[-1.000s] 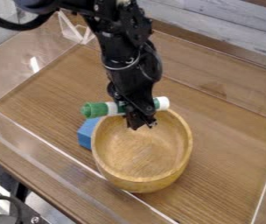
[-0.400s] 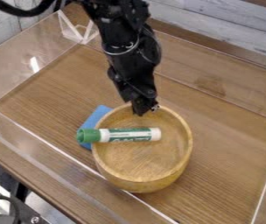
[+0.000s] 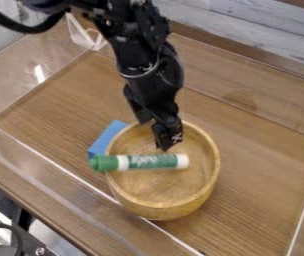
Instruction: Remove the green marker from inside the brown bowl and put it on the table
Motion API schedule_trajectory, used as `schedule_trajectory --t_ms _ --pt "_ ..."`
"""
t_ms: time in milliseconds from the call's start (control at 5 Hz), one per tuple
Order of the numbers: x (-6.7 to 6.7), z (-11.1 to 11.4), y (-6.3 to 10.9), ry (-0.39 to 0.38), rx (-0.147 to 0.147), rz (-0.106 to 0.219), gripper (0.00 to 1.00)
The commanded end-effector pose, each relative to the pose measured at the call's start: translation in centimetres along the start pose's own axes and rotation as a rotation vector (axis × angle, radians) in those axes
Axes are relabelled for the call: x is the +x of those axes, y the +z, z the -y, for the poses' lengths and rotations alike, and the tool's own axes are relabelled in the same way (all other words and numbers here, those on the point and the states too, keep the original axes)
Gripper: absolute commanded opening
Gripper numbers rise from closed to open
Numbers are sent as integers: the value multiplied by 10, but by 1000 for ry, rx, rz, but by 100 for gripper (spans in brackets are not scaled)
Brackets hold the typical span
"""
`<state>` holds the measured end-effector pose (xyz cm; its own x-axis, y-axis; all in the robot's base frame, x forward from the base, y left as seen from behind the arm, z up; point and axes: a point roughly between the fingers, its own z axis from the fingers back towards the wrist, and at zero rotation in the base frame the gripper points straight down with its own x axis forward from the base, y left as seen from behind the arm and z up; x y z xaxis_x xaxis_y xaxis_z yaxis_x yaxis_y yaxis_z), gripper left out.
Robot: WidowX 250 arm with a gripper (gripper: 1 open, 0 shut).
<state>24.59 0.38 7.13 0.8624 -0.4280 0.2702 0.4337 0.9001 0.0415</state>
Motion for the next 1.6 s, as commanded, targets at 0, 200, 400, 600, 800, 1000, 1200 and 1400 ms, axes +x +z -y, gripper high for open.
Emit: schedule_trajectory --t_ms 0,200,400,600,800,1000,1200,1400 --pt "7 -3 4 -9 15 36 100" --pt "4 -2 -1 -20 5 36 100" --pt "4 -4 -3 -21 2 39 100" --pt "6 -6 -1 -16 3 45 100" --pt "9 -9 0 -13 6 50 100" --pt "10 -10 1 -8 8 55 100" --pt "13 -14 3 -3 11 59 100" --pt "12 -12 1 0 8 60 100"
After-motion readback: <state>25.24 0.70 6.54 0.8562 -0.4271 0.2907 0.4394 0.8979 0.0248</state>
